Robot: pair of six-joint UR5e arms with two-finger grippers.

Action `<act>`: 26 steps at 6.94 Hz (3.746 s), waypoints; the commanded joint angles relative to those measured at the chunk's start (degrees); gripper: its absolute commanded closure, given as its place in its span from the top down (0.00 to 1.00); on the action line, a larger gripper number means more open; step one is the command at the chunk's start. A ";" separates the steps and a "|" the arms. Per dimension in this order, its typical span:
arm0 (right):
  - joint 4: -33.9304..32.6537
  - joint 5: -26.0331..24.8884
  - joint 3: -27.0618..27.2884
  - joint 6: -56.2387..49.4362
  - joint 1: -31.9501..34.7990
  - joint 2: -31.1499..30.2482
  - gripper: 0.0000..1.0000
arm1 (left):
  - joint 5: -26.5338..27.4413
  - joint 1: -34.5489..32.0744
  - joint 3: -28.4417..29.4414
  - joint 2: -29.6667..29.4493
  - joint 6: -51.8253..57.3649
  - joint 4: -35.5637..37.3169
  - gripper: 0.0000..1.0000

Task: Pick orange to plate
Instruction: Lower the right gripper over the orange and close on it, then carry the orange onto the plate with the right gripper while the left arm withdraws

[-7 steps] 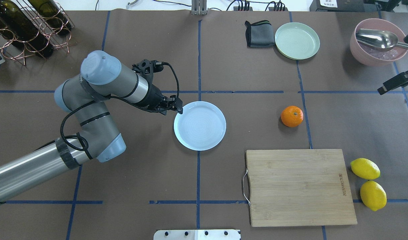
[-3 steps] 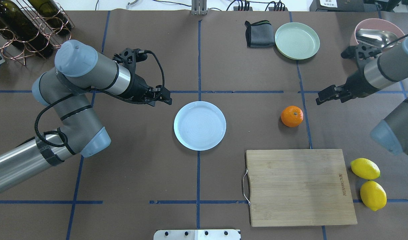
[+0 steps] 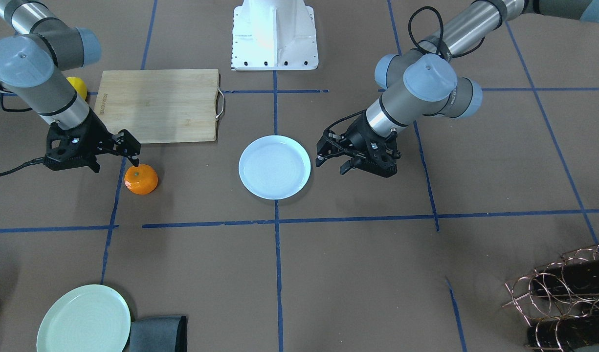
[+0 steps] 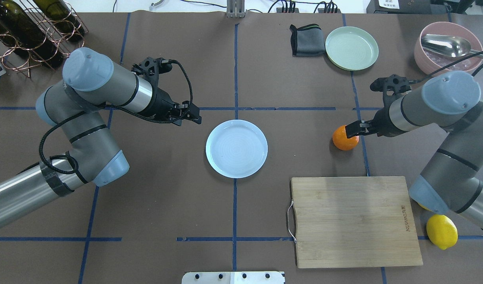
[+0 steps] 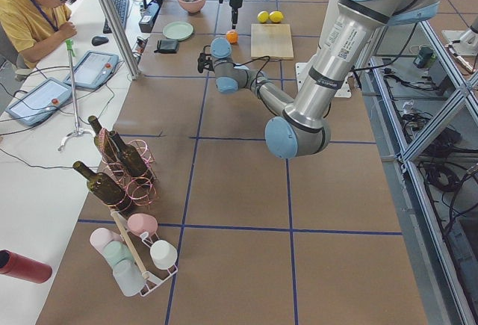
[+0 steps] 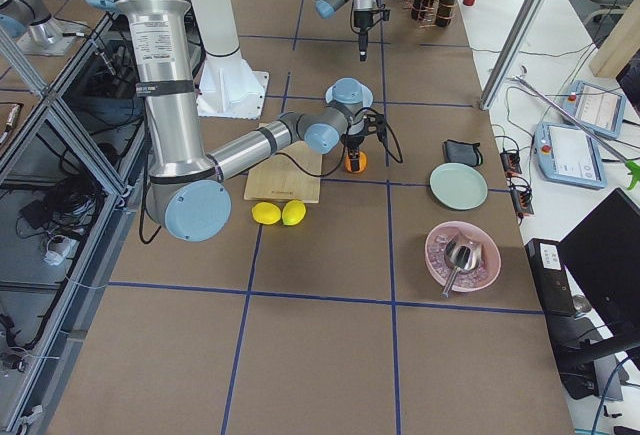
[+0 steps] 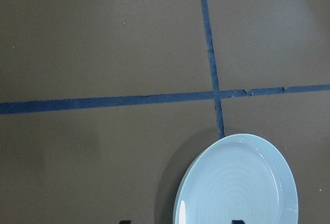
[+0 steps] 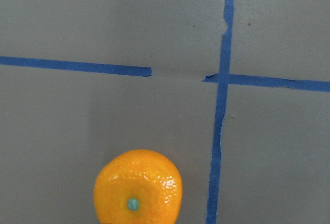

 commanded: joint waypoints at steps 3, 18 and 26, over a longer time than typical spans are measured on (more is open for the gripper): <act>-4.55 -3.59 -1.16 0.98 -2.47 3.37 1.00 | 0.03 0.00 0.00 0.11 0.00 0.00 0.73; -5.85 -4.22 -6.87 5.68 -3.88 13.26 0.00 | -1.10 -3.68 -9.10 4.39 0.09 0.35 0.92; -8.50 -12.13 -21.10 22.52 -16.09 35.80 0.06 | -12.10 -15.21 -16.44 18.66 0.97 -3.43 0.95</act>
